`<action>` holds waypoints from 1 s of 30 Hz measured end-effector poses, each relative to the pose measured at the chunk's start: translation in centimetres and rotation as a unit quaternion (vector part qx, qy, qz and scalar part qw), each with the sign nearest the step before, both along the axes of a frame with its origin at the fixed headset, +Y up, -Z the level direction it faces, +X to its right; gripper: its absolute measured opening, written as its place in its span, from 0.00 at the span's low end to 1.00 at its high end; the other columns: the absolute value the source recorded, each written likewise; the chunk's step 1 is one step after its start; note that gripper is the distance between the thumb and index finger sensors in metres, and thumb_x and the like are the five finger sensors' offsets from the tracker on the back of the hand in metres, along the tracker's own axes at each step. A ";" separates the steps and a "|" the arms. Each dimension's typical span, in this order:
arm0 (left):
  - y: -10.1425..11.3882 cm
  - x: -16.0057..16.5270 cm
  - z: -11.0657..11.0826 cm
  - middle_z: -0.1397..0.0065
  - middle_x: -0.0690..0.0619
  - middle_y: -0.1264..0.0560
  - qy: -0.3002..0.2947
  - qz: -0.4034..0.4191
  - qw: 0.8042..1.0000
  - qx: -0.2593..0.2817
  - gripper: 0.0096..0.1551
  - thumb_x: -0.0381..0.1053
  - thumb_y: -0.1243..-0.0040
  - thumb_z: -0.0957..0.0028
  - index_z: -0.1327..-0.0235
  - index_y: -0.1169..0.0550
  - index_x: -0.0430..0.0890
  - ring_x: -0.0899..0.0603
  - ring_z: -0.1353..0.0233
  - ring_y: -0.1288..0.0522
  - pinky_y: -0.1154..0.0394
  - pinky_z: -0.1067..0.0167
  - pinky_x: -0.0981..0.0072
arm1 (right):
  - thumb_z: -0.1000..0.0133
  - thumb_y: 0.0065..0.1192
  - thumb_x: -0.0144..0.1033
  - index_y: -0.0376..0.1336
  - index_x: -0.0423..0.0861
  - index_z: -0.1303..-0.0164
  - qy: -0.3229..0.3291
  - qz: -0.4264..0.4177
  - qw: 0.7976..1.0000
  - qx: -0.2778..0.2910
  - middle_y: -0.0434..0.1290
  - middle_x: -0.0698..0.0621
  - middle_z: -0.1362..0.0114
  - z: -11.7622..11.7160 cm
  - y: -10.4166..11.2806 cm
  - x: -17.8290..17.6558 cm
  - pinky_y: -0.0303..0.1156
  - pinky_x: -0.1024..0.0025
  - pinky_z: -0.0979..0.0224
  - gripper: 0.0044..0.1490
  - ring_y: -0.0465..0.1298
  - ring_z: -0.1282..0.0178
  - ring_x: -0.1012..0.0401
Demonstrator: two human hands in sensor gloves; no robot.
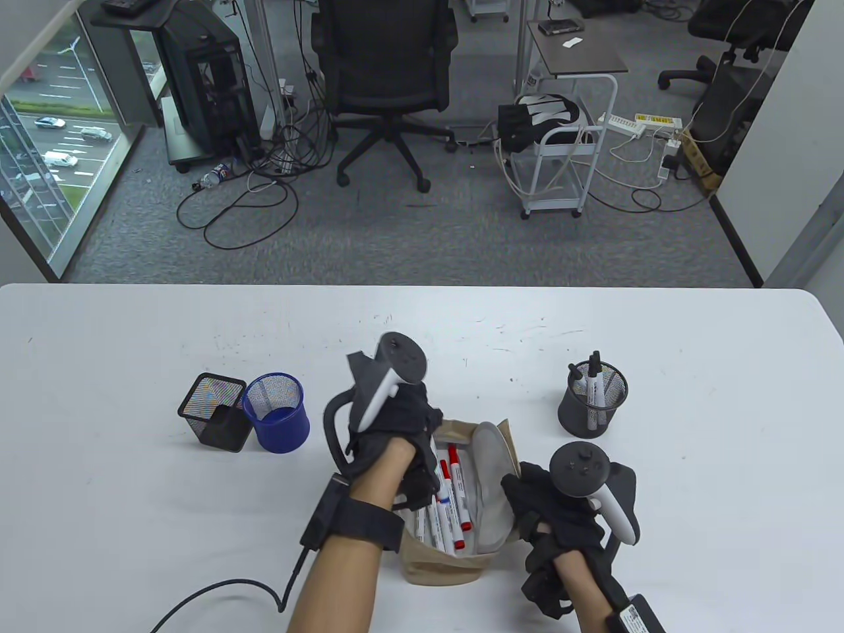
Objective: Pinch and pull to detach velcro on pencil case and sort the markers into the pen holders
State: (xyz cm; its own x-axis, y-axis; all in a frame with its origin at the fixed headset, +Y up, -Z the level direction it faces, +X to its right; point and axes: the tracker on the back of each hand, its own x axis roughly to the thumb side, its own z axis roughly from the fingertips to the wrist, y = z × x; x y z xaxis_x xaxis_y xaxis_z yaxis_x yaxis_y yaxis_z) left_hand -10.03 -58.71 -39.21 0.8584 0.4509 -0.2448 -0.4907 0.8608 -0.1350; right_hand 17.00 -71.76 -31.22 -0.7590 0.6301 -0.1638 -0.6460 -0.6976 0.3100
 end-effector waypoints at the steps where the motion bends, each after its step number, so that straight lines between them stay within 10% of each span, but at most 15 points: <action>1: 1.1 -1.2 0.1 0.47 0.48 0.08 0.012 0.000 1.000 0.028 0.29 0.54 0.22 0.55 0.40 0.14 0.46 0.48 0.58 0.06 0.08 0.64 0.67 | 0.41 0.63 0.43 0.65 0.29 0.33 0.000 0.001 1.000 0.001 0.82 0.36 0.43 0.0 0.0 0.0 0.81 0.71 0.70 0.36 0.86 0.75 0.61; 6: 4.4 -8.3 0.8 0.43 0.47 0.09 0.113 -0.066 0.983 0.130 0.28 0.53 0.24 0.53 0.39 0.15 0.46 0.47 0.55 0.06 0.08 0.62 0.67 | 0.41 0.63 0.43 0.65 0.29 0.32 0.000 -0.001 1.000 0.002 0.82 0.37 0.42 0.0 -0.1 -0.1 0.81 0.70 0.69 0.36 0.86 0.75 0.61; 17: -0.3 -14.8 0.2 0.36 0.43 0.14 0.188 -0.084 0.971 0.120 0.35 0.52 0.25 0.52 0.32 0.20 0.42 0.43 0.47 0.08 0.08 0.58 0.64 | 0.41 0.63 0.43 0.65 0.29 0.32 0.005 0.002 1.000 0.007 0.82 0.37 0.42 0.0 -0.1 -0.4 0.81 0.70 0.69 0.36 0.86 0.74 0.60; 30: 0.7 -0.9 3.4 0.41 0.41 0.11 -0.014 -0.037 0.999 -0.013 0.32 0.52 0.23 0.53 0.37 0.16 0.39 0.43 0.50 0.07 0.07 0.61 0.64 | 0.41 0.62 0.44 0.65 0.30 0.32 0.008 0.003 1.000 0.014 0.82 0.37 0.42 0.2 -0.1 -0.6 0.81 0.70 0.69 0.36 0.86 0.74 0.60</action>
